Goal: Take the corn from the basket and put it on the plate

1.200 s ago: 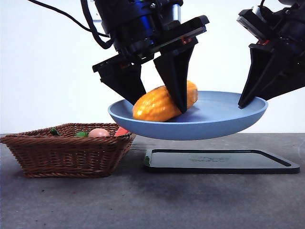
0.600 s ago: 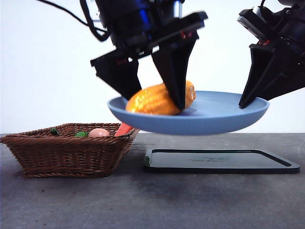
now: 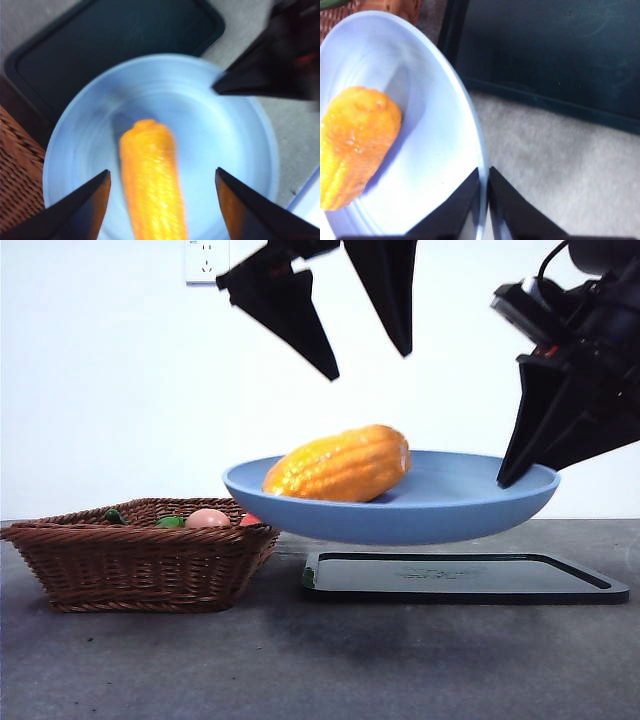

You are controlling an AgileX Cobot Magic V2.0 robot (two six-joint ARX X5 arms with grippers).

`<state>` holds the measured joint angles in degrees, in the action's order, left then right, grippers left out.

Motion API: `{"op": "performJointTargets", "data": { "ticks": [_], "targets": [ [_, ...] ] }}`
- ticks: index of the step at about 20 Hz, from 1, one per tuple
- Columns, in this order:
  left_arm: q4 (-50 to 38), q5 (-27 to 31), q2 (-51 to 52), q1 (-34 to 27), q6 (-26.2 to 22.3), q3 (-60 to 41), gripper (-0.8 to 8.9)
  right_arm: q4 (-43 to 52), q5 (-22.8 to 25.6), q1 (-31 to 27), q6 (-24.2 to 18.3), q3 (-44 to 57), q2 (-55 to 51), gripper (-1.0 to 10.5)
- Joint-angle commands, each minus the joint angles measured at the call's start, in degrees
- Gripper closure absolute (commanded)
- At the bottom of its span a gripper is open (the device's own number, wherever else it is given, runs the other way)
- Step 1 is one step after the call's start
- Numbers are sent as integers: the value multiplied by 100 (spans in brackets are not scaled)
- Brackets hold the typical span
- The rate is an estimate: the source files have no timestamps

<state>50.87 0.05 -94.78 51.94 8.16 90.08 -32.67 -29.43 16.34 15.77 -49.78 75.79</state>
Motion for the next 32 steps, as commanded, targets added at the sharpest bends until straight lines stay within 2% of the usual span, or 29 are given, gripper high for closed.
{"op": "performJointTargets", "data": {
  "ticks": [1,6,11,19,26,30,32],
  "targets": [
    [205,26,-101,42,-177,358,471,151,-57,-125,77,-133,236,943],
    [525,28,-42,39,-219,647,471,350,-70,-761,-2,-385,802,943],
    [527,26,31,42,-208,647,471,341,-68,-1250,-164,-1281,1711,943],
    [468,28,39,42,-208,647,473,623,-59,-1436,-302,-1937,3012,943],
    [352,28,39,39,-151,647,475,647,-61,-1438,-424,-1934,3239,939],
    [369,28,39,2,-151,647,474,555,-90,-1451,-420,-1934,3200,710],
    [372,28,39,-46,-157,647,475,328,-129,-1510,-446,-1937,3060,701]
  ]
}}
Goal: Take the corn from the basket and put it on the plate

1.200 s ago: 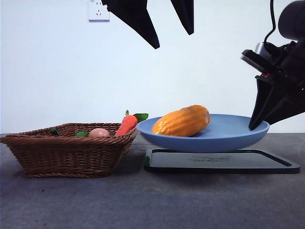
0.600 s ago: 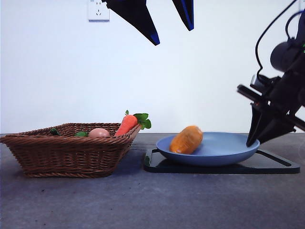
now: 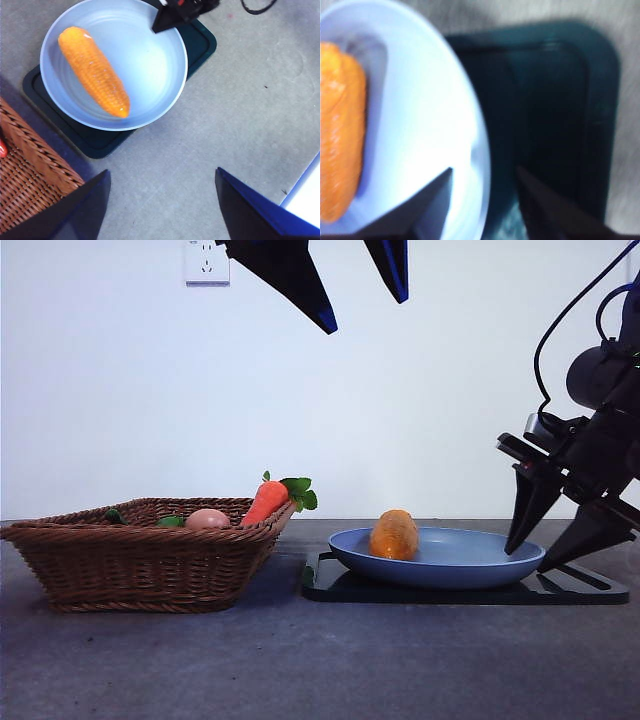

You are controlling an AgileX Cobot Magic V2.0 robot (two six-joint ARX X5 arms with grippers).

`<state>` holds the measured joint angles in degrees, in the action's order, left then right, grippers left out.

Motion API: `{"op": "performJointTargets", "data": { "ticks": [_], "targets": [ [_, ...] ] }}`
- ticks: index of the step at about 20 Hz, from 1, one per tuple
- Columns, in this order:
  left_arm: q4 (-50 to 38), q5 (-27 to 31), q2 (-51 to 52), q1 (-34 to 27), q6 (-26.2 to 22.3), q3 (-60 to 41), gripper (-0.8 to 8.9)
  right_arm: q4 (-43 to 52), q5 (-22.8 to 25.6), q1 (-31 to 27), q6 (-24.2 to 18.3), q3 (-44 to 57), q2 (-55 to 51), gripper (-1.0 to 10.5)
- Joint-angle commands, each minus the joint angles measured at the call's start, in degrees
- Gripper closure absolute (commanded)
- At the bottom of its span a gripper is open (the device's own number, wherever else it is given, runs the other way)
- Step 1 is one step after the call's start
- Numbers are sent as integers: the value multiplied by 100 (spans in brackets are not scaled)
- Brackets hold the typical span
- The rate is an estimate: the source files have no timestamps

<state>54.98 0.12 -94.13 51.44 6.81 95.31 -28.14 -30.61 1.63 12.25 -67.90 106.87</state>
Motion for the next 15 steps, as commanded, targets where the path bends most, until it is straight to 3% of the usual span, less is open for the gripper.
{"op": "performJointTargets", "data": {
  "ticks": [1,9,13,15],
  "targets": [
    [-39,22,-26,-26,-28,125,475,-280,-7,-70,-144,-125,-188,701],
    [173,20,-26,-463,-138,125,493,-1825,20,52,-879,-122,-2468,705],
    [330,17,-26,-723,-151,125,583,-2667,22,431,-1147,-120,-3698,800],
    [496,17,-26,-822,-153,125,693,-3163,90,699,-1353,-120,-4210,901]
  ]
}}
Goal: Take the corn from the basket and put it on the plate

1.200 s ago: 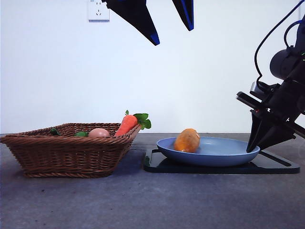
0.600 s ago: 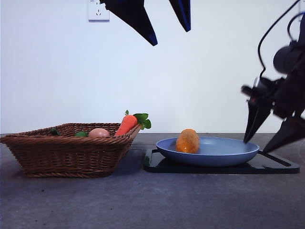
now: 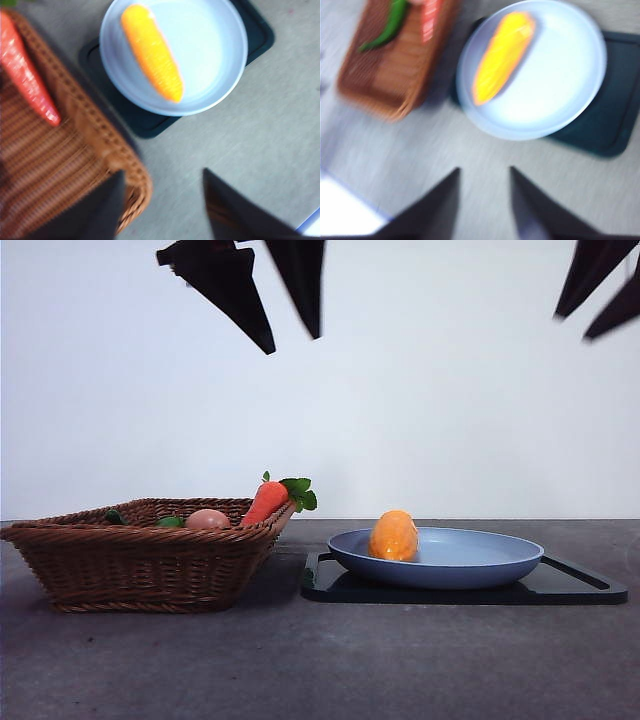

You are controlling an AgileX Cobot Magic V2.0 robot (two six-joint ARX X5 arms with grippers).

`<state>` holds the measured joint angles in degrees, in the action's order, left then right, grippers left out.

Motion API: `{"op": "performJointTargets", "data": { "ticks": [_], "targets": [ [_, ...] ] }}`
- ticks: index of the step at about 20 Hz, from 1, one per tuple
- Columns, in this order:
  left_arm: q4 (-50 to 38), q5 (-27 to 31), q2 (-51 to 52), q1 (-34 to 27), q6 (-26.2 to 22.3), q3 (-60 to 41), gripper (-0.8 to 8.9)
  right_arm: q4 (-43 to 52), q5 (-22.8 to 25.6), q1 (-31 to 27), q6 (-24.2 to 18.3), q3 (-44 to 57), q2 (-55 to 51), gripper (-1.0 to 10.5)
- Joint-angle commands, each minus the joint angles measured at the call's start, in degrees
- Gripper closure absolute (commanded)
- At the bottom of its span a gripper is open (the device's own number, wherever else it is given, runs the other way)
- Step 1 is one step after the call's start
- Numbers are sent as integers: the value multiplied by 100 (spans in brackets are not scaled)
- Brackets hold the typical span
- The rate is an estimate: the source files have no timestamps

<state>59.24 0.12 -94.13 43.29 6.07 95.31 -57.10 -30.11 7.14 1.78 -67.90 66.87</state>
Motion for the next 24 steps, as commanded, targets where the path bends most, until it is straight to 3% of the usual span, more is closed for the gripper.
{"op": "performJointTargets", "data": {
  "ticks": [1,5,13,24],
  "targets": [
    [149,17,-26,-39,-94,125,779,-492,52,267,-407,-116,-415,948],
    [264,15,-26,-52,-90,125,806,-944,264,522,-527,-42,-1001,944],
    [114,17,-26,-52,-83,125,806,-621,317,505,-417,-37,-1196,944],
    [-1775,210,125,-293,-306,129,805,264,317,505,-417,-37,-1193,944]
  ]
}}
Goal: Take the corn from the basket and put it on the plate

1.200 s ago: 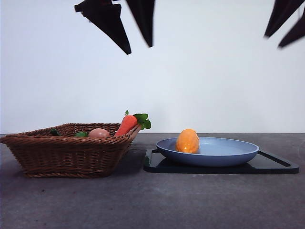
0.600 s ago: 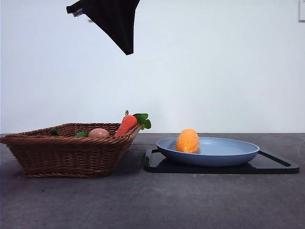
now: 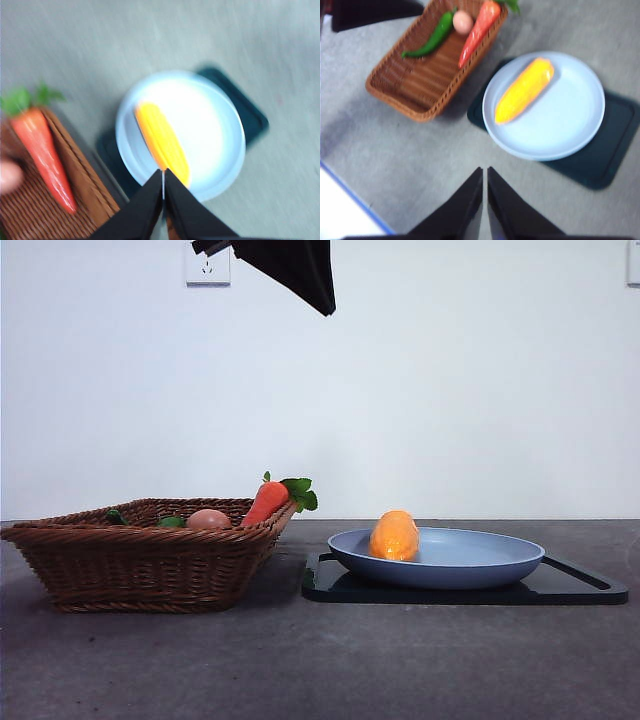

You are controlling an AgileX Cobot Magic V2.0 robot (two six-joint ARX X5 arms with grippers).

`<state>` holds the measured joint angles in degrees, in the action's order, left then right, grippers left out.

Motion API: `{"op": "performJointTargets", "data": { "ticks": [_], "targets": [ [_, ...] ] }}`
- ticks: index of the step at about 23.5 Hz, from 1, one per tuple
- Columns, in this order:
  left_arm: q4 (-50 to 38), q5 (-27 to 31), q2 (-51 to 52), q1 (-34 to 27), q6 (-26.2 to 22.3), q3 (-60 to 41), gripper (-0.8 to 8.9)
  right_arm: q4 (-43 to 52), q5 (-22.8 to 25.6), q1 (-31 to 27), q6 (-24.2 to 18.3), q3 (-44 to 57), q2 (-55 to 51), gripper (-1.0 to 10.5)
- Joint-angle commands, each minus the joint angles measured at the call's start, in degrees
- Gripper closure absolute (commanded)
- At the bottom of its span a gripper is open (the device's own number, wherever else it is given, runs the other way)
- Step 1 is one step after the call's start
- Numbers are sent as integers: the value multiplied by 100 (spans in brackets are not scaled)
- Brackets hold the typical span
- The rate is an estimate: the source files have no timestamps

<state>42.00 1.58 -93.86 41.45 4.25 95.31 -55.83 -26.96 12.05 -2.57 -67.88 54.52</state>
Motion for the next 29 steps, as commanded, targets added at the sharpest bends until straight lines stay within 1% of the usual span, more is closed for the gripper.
{"op": "performJointTargets", "data": {
  "ticks": [1,4,6,7,9,10,15,17,23,29],
  "targets": [
    [-79,63,188,-225,-133,129,805,214,0,13,17,-39,42,944],
    [-101,61,651,-710,-365,111,805,474,0,13,17,-39,42,944],
    [-170,61,1082,-1128,-382,-52,805,623,2,13,17,-39,42,944],
    [-350,57,1357,-1386,-380,-273,805,710,0,13,17,-39,42,944],
    [-970,11,2050,-1945,-376,-1016,805,852,0,13,17,-39,42,944],
    [-1349,4,2483,-2247,-374,-1556,805,938,2,13,17,-39,42,944],
    [-2409,4,3840,-3108,-382,-3327,805,1198,0,13,17,-39,42,944],
    [-2675,11,4347,-3397,-382,-3963,805,1309,0,13,17,-39,42,944],
    [-3379,31,5711,-4028,-525,-5672,805,1539,0,13,17,-39,42,944],
    [-3816,70,6846,-4223,-527,-7112,805,1759,0,13,17,-39,42,944]
  ]
}}
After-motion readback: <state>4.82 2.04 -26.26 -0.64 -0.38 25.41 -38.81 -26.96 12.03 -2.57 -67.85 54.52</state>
